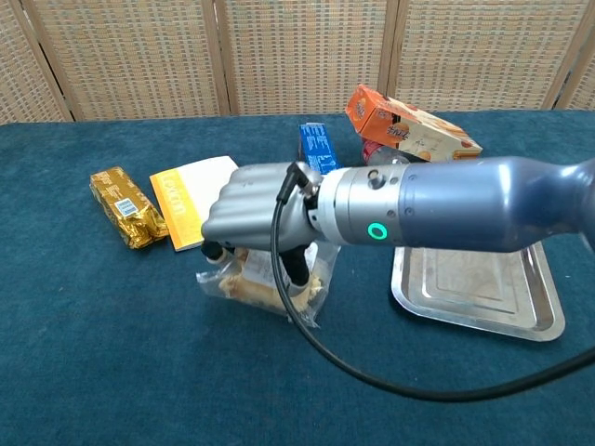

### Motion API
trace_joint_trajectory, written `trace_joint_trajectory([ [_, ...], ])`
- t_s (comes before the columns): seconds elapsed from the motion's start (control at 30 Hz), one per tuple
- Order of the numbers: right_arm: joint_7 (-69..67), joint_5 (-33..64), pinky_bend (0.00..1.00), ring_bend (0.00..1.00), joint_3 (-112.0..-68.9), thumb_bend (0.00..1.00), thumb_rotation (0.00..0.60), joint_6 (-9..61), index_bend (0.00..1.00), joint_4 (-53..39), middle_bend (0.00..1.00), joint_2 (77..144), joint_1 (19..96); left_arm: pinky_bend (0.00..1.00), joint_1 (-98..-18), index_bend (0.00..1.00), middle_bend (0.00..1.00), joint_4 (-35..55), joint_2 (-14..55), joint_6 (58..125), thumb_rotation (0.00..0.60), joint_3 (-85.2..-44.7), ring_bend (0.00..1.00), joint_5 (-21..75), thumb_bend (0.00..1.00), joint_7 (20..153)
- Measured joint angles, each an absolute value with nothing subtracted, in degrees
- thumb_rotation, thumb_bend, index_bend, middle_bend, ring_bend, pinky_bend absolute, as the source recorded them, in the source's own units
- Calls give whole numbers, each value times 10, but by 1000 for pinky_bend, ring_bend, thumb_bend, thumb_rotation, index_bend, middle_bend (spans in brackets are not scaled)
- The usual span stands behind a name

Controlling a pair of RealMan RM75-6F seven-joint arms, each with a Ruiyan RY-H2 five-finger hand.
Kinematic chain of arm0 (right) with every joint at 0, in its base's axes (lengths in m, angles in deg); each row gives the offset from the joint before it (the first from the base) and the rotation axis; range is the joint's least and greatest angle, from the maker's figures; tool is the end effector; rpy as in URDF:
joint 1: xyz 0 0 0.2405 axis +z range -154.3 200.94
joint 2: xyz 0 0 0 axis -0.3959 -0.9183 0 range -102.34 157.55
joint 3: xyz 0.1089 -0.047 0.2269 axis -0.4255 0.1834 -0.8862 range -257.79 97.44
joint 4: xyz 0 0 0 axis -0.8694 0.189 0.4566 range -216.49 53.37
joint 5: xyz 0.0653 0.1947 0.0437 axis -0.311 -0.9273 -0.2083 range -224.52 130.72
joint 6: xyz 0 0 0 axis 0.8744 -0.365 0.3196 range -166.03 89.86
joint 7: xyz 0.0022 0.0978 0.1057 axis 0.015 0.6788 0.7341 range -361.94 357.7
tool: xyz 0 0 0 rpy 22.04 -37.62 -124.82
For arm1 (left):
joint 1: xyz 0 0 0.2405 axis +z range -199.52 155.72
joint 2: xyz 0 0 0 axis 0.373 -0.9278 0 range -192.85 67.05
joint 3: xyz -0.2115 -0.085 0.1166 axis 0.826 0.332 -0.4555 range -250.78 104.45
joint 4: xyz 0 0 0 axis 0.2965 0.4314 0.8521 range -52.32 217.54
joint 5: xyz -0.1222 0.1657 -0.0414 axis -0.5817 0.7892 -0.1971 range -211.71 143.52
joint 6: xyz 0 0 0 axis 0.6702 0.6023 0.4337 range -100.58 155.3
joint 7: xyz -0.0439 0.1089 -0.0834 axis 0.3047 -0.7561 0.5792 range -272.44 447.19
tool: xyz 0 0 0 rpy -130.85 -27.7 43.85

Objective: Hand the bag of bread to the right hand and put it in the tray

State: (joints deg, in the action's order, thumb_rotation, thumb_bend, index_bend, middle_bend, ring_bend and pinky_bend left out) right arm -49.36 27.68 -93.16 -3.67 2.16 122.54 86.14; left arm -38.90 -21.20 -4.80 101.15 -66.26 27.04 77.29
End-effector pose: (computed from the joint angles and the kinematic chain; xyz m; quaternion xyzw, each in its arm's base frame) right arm 0.0019 -0.3232 -0.0839 0.9159 0.0210 0.2939 0.2725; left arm -0.2903 0.2470 0.1726 -0.5579 -0.4532 -0.3251 0.6146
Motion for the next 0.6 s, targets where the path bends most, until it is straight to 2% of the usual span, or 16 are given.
trace_joint_trajectory([
  [0.23,-506,272,393,420,-941,175,600,16,540,95,545,1107,842,0,-390,0,0,-212,-45,1005,600,-663,0,271,0,764],
  [0.37,-515,233,393,420,-928,175,600,40,540,114,545,1025,810,0,-390,0,0,-215,-42,1005,600,-664,0,278,0,756],
  [0.6,-509,138,393,420,-881,175,600,53,540,100,545,994,769,0,-392,0,0,-218,-34,1004,600,-666,0,283,0,742],
])
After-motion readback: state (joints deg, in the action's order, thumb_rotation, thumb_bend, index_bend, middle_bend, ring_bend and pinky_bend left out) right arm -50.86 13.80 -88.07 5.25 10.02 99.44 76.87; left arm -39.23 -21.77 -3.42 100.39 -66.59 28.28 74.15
